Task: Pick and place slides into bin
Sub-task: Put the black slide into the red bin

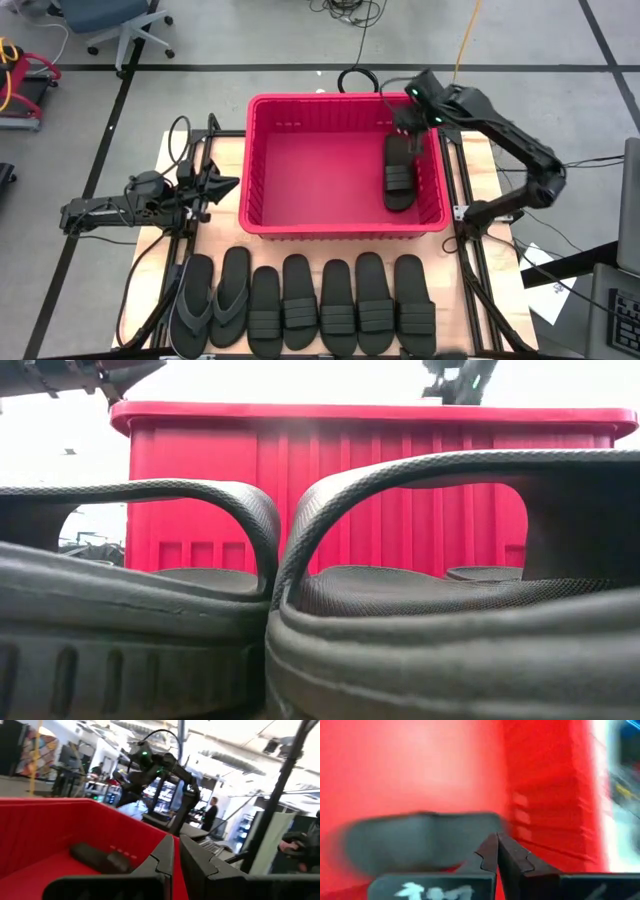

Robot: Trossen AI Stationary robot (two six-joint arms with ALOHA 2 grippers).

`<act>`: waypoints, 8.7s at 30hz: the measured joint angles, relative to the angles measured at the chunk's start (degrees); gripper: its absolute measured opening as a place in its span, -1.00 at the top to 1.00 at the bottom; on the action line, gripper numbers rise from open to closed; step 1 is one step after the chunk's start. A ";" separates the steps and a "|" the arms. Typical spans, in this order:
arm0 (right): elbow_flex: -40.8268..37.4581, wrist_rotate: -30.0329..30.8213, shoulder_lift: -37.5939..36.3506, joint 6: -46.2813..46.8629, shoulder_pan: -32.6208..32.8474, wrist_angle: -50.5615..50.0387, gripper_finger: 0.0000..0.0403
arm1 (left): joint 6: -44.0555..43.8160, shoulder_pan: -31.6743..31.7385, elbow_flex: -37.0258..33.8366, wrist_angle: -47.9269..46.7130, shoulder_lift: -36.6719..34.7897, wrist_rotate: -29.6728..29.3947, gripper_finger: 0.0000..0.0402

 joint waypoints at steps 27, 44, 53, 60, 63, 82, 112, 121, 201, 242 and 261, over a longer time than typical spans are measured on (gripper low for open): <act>9.53 -18.17 -1.60 64.14 69.54 -12.34 1.00 | -0.59 -0.02 0.02 0.76 0.00 10.40 0.87; -11.33 -12.53 -6.85 70.52 91.74 -3.18 1.00 | -3.87 0.00 0.00 0.94 0.00 -2.31 0.87; -18.29 -10.15 -6.89 81.93 102.81 15.95 1.00 | -6.13 0.00 0.02 0.94 0.00 -7.25 0.87; -27.42 -6.41 -6.89 96.28 103.75 38.58 0.99 | -3.86 0.00 0.00 0.94 0.00 -6.11 0.87; -30.93 -2.79 -6.85 101.95 103.57 42.87 0.94 | -4.60 0.00 0.01 1.65 0.00 -4.51 0.87; -42.16 0.07 -6.15 107.89 94.02 43.41 -0.06 | -6.43 -0.01 0.02 3.58 -0.02 7.07 0.87; -59.50 -0.25 -6.85 100.66 93.05 65.69 0.13 | -8.10 -0.02 0.02 0.41 -0.02 7.08 0.87; -61.63 -1.89 -6.80 100.47 92.91 72.86 0.54 | -7.93 0.00 0.02 0.44 -0.02 7.07 0.87; 7.52 -36.45 31.15 -10.74 1.85 -11.14 0.97 | -2.51 0.00 0.02 -1.14 0.00 -5.97 0.87; -0.49 -28.18 37.77 -8.82 -1.88 -5.15 0.58 | 0.22 -0.02 0.02 -1.07 0.00 -8.51 0.87; -0.61 -16.11 27.01 -1.48 5.09 6.09 0.19 | 0.08 -0.02 0.02 -1.20 -0.02 -8.51 0.87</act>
